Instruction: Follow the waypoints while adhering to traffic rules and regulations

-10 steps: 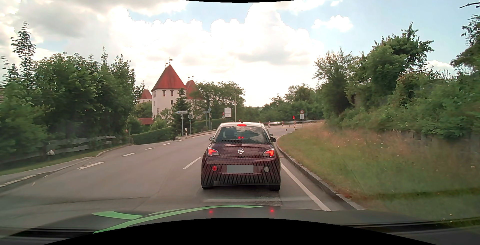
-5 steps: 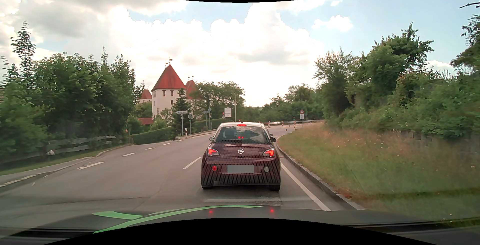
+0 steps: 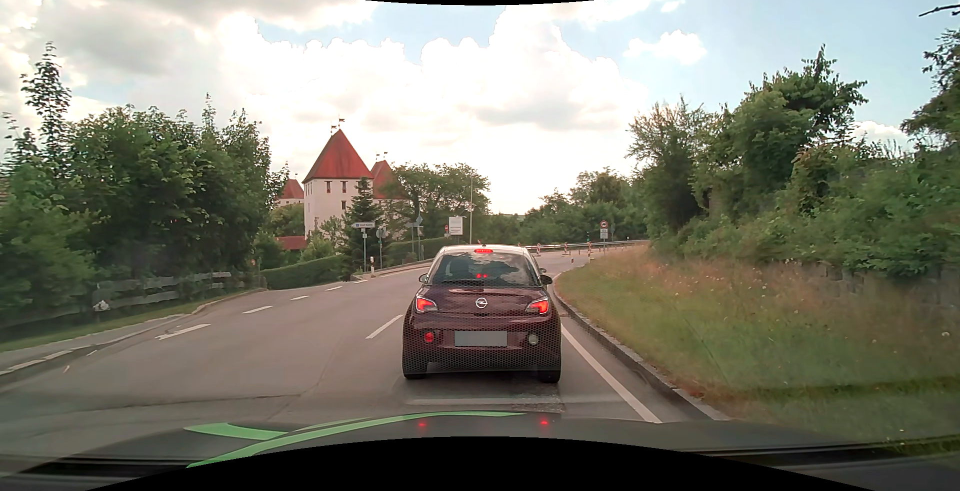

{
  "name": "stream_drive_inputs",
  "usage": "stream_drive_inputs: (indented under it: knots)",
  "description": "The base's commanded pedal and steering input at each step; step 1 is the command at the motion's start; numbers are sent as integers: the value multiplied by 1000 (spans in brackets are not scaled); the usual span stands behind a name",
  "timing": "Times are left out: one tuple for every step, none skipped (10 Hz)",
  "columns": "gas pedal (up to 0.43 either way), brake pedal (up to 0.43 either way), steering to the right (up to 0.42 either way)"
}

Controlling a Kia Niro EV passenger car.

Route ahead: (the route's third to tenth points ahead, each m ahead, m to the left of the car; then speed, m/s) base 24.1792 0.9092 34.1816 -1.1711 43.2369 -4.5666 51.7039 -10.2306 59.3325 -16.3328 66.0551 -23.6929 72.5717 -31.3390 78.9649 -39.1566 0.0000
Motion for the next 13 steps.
stream_drive_inputs:
  knots:
    - [0,323,27]
    - [0,323,27]
    - [0,323,27]
    - [0,323,27]
    - [0,323,27]
    - [0,323,27]
    - [0,323,27]
    - [0,329,27]
    - [0,329,27]
    - [0,323,27]
    - [0,329,27]
    - [0,329,27]
    - [0,329,27]
